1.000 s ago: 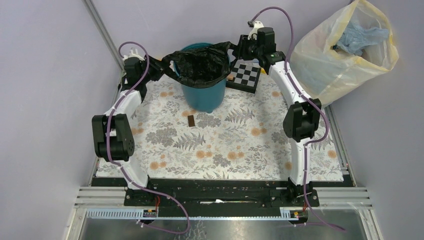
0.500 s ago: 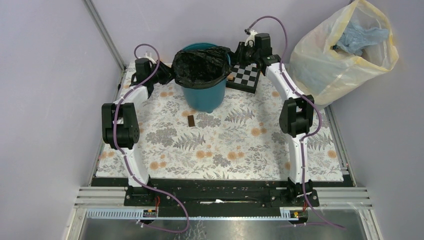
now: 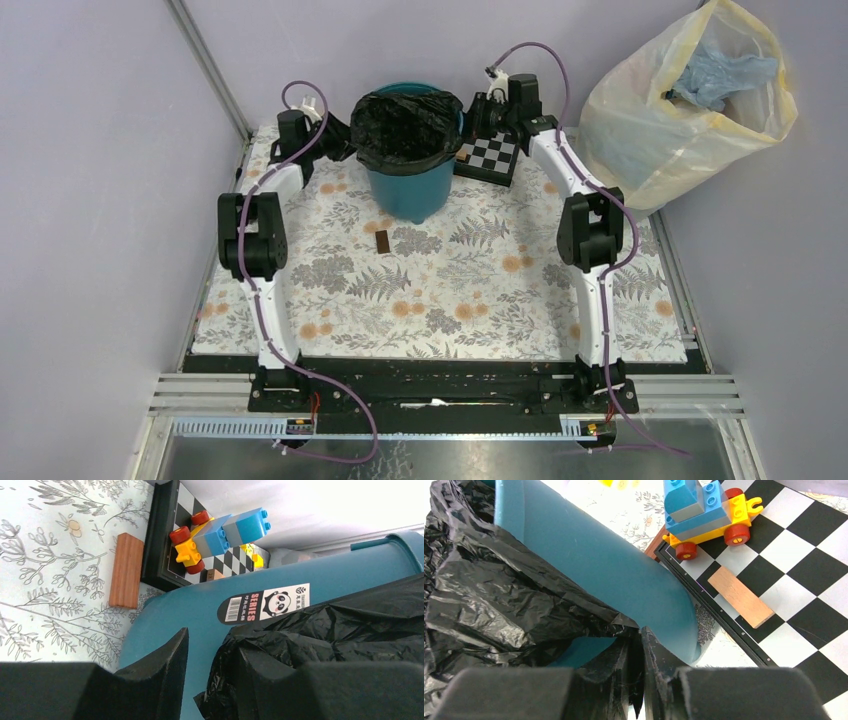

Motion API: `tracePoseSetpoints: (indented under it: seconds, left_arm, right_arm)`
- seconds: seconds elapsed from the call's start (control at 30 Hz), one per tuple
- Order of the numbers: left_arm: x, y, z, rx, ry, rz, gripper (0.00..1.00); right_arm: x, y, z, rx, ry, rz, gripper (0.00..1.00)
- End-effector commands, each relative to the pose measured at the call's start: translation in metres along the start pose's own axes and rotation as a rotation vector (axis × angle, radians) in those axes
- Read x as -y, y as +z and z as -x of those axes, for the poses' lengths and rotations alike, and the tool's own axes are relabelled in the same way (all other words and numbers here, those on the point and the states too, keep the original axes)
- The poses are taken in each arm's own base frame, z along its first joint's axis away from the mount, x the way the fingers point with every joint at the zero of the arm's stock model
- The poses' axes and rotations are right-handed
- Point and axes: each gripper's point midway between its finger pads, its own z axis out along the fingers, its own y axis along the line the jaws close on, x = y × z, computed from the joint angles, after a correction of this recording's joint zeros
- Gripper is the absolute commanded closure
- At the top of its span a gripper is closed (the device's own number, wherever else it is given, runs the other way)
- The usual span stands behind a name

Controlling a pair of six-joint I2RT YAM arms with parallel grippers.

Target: Put the trash bags into the trash bin

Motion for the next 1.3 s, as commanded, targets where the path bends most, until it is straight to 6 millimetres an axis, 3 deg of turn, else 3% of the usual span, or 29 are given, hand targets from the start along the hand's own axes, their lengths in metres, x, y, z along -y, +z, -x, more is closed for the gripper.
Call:
tracePoseSetpoints:
  seconds: [0.0,0.17,0.33,0.5,0.67,0.77,0.97,1.27]
  left_arm:
    - [0.033,0.016,-0.048,-0.190,0.031,-0.152,0.61]
    - [0.037,0.010,-0.069,-0.252,0.007,-0.195,0.63]
    - [0.045,-0.006,-0.086,-0.279,-0.006,-0.192,0.65]
    - [0.059,-0.009,-0.112,-0.341,0.013,-0.200,0.65]
    - [0.061,-0.013,-0.113,-0.314,0.032,-0.165,0.65]
    - [0.056,-0.017,-0.107,-0.276,0.042,-0.112,0.65]
    - [0.049,-0.029,-0.104,-0.219,0.048,-0.057,0.65]
    - [0.024,-0.035,-0.123,-0.181,0.011,0.006,0.73]
  right_arm:
    - [-0.014,0.004,-0.018,-0.042,-0.013,0.041,0.82]
    - [-0.028,-0.012,-0.026,-0.045,0.018,0.066,0.84]
    - [-0.041,-0.043,-0.035,-0.026,0.050,0.003,0.84]
    - [-0.053,-0.064,-0.052,-0.036,0.072,-0.010,0.84]
    - [-0.035,-0.072,-0.064,-0.035,0.091,-0.106,0.84]
    - [-0.016,-0.068,-0.066,-0.042,0.150,-0.148,0.86]
    - [-0.001,-0.058,-0.089,-0.094,0.218,-0.155,0.90]
    - [0.014,-0.054,-0.116,-0.090,0.286,-0.180,0.91]
